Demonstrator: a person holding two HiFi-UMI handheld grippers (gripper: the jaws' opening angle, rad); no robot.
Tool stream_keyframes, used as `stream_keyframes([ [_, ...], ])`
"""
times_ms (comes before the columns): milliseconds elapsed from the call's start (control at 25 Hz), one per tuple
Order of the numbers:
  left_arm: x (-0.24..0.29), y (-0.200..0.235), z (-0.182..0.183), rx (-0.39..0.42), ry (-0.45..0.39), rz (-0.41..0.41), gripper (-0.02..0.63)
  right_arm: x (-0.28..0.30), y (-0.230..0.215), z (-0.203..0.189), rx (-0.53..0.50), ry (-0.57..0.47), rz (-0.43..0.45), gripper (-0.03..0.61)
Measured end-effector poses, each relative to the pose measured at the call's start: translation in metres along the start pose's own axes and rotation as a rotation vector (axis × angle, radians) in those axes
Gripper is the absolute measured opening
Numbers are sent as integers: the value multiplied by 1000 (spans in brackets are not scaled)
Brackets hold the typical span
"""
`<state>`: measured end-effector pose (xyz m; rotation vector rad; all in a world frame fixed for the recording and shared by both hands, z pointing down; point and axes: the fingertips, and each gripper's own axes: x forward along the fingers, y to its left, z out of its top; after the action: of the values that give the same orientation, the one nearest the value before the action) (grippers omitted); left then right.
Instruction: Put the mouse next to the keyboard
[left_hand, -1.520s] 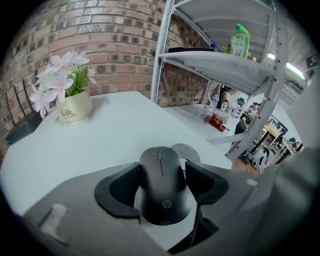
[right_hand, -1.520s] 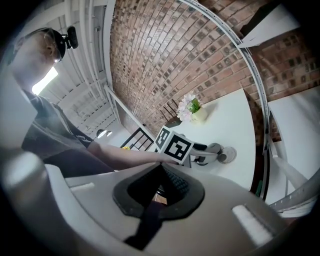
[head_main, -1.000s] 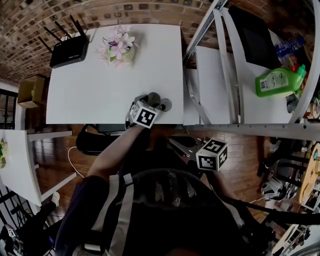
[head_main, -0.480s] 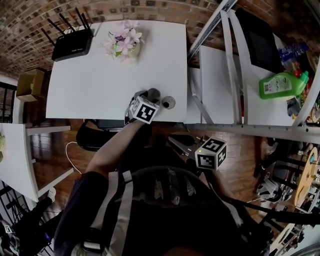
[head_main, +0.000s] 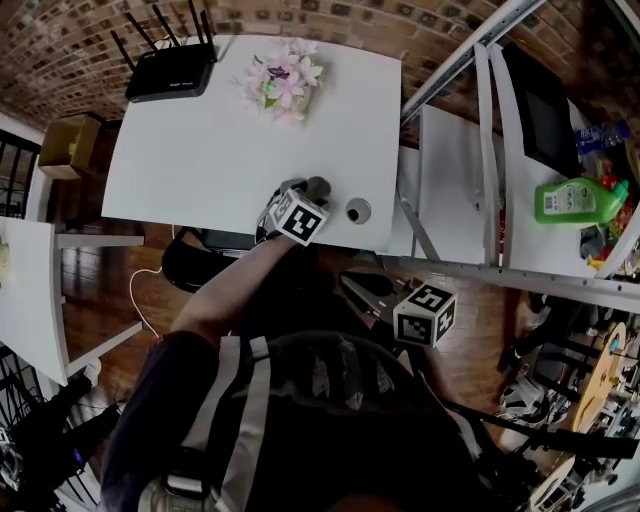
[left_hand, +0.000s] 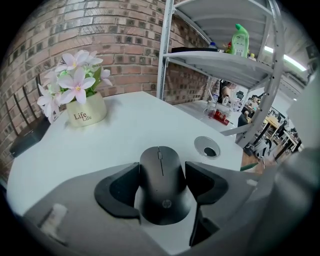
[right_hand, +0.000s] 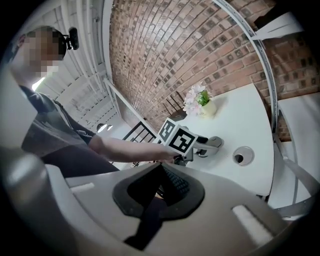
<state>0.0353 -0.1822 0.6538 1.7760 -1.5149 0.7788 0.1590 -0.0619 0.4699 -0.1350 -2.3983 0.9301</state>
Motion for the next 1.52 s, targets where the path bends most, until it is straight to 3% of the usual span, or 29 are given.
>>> stream_keyframes([
  [960, -41, 72, -38, 53, -10, 33, 293, 85, 41, 12, -31, 78, 32, 3],
  [1200, -55, 93, -54, 36, -17, 45, 295, 106, 58, 9, -48, 96, 44, 3],
  [1520, -70, 118, -74, -20, 7, 123, 295, 95, 51, 14, -48, 67, 84, 3],
])
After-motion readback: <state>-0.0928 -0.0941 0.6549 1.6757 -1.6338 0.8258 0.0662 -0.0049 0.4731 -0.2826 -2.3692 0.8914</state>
